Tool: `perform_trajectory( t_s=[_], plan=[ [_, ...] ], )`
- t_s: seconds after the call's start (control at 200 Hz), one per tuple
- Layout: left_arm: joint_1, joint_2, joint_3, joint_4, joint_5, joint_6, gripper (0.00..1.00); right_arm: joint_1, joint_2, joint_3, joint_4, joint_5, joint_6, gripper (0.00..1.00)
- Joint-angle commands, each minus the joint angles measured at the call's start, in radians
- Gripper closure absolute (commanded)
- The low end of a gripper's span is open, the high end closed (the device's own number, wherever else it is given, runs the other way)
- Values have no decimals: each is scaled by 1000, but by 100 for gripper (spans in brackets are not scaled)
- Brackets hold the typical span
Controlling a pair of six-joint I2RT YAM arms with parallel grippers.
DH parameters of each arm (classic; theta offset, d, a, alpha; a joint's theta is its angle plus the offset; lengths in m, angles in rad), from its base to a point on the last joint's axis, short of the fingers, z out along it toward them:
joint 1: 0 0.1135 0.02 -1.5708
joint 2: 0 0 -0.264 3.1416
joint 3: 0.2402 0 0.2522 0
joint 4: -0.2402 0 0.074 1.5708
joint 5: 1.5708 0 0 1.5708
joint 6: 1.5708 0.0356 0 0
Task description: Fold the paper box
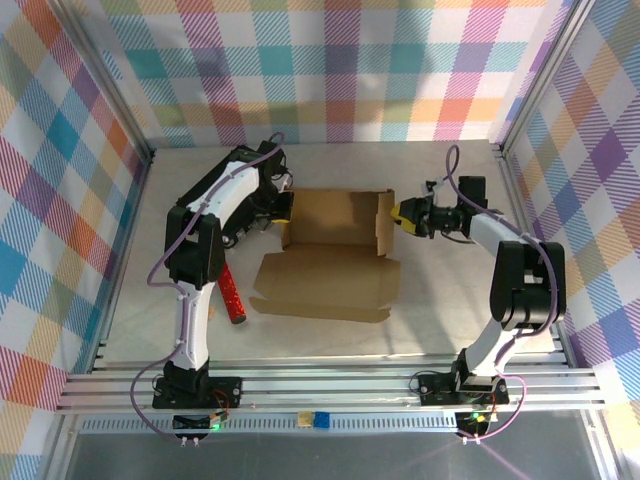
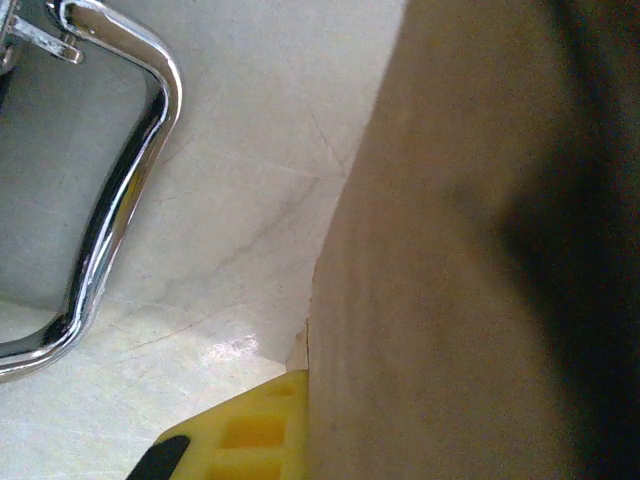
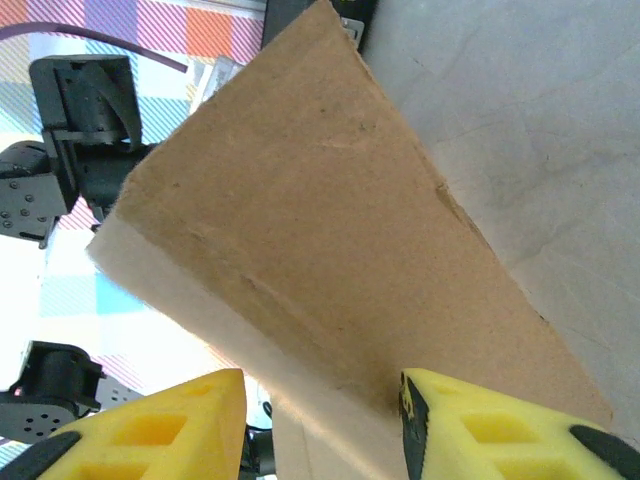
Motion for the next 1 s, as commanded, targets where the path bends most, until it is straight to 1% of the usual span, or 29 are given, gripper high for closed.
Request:
perform_trajectory(
  t_s=[0.0, 0.155, 0.245, 0.345, 0.51, 0.605, 0.77, 0.885, 0.995],
  plan=[
    [14, 36, 20, -24, 16, 19, 100, 23, 19, 27, -69, 28, -81, 51],
    [13, 30, 20, -31, 14, 32, 100, 41, 58, 106, -162, 82, -149, 49],
    [13, 22, 13, -31, 12, 40, 100, 66, 61, 153, -220, 146, -191, 47],
    [12, 16, 12, -33, 10, 41, 100, 104, 49, 174, -259, 270, -218, 45],
    [9, 7, 11, -38, -3, 45, 100, 150, 46, 204, -319, 506, -235, 47],
    [6, 1, 10, -39, -10, 49, 100, 175, 53, 230, -362, 617, -251, 50],
    [3, -7, 3, -41, -20, 57, 100, 216, 71, 255, -398, 772, -252, 49],
    [-1, -11, 2, -42, -26, 60, 100, 247, 82, 274, -397, 835, -247, 53],
    [-5, -12, 3, -42, -32, 60, 100, 285, 105, 308, -414, 913, -242, 63]
  ],
)
